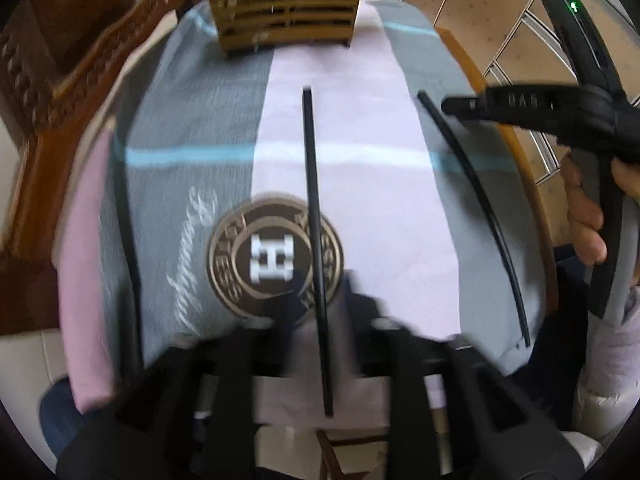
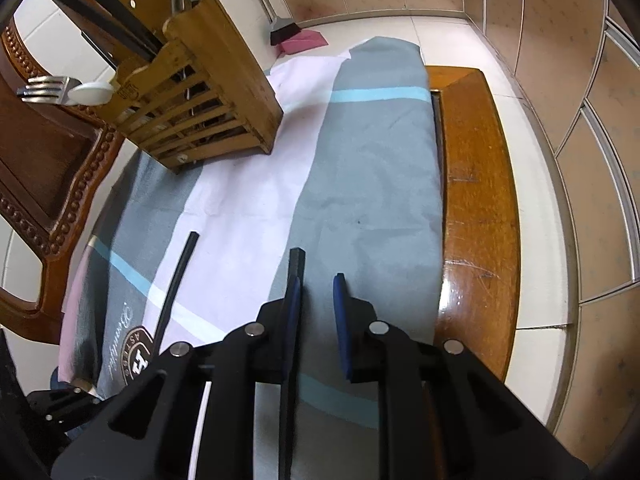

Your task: Organize utensils

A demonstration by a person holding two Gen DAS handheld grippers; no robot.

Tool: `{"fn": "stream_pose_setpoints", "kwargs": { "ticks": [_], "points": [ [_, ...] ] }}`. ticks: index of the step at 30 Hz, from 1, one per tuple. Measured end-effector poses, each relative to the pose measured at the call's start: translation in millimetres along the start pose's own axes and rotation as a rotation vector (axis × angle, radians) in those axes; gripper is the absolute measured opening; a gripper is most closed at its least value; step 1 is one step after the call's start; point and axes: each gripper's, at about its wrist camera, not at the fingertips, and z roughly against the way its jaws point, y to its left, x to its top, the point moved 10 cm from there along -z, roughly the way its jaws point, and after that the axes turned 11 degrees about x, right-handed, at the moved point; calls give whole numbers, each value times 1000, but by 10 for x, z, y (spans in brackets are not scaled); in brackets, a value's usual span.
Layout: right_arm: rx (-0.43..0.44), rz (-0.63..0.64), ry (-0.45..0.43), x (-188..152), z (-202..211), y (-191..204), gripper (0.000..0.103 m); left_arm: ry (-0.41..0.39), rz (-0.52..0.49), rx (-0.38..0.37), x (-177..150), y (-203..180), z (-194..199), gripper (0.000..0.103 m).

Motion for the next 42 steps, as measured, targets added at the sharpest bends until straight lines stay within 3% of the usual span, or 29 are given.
{"fn": "stream_pose_setpoints", "kwargs": {
  "ticks": [1,5,13,19,22,29,31,34,42],
  "points": [
    [-10,9,7,-6,9,16,19,-16,-5,7,86,6,7,47],
    [-50,46,17,25,47,102,19,-42,-40,-3,420,-93,-36,46],
    [-151,112,81,52,-32,164,20,33,-63,35,911,-21,-376,39],
    [-199,152,149,41,-154,172,20,68,-73,35,1047,-56,-556,40],
    [-213,155,172,33,-237,161,20,83,-42,19,1080,-56,-637,50],
    [-280,171,198,54,-315,140,23,88,-25,23,1147,-16,-696,60],
    [-294,176,202,59,-323,135,26,84,-27,29,1149,6,-702,63],
    [-307,163,201,59,-316,90,35,85,-4,43,1111,127,-709,75],
    [-291,134,206,29,-292,26,38,72,-11,39,1048,168,-684,75]
  ]
}}
